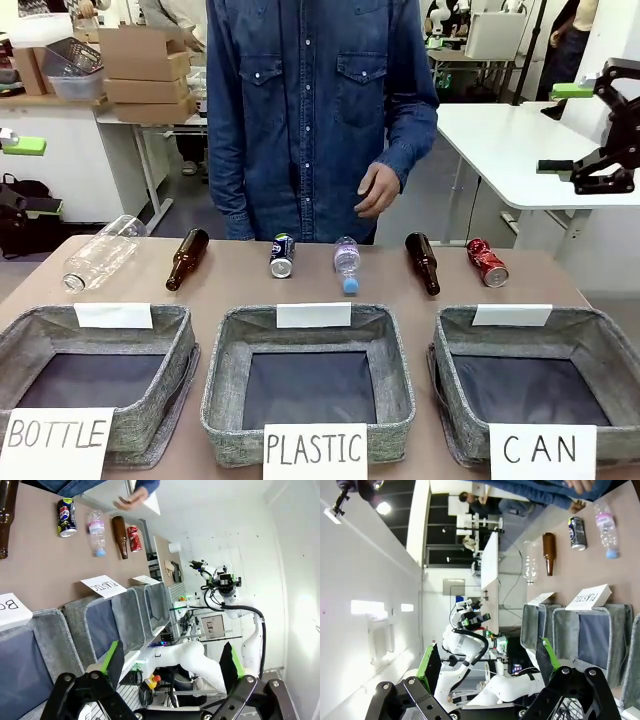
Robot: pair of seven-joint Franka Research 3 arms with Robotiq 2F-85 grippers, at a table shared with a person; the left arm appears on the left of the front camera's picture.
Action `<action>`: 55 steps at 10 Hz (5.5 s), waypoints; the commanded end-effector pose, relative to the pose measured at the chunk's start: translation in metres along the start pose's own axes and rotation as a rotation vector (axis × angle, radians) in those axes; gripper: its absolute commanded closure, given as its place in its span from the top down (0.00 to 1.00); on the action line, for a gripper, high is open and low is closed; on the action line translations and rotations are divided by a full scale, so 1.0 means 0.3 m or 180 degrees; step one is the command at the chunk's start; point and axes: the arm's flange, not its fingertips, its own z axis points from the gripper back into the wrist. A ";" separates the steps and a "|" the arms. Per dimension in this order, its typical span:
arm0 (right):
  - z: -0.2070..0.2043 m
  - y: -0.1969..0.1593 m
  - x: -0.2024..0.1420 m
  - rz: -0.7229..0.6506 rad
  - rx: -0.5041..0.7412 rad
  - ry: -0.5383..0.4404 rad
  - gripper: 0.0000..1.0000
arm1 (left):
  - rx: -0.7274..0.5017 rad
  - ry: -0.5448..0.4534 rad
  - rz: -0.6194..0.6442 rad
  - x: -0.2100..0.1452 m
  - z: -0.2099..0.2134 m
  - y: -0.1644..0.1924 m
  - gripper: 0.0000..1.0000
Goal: Sort the can waste into the basket.
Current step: Pick up the can waste from the table and place it in the right Fabric basket.
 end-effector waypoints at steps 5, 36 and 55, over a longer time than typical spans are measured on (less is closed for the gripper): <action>-0.017 -0.001 0.014 0.0097 0.0086 -0.0011 1.00 | 0.0694 0.0760 0.0023 0.211 -0.396 -0.040 1.00; -0.017 -0.001 0.014 0.0097 0.0086 -0.0011 1.00 | -0.0482 0.0649 0.0792 0.179 0.532 0.176 1.00; -0.017 -0.001 0.014 0.0097 0.0086 -0.0011 1.00 | 0.2073 0.1278 0.0313 0.332 -0.646 -0.032 1.00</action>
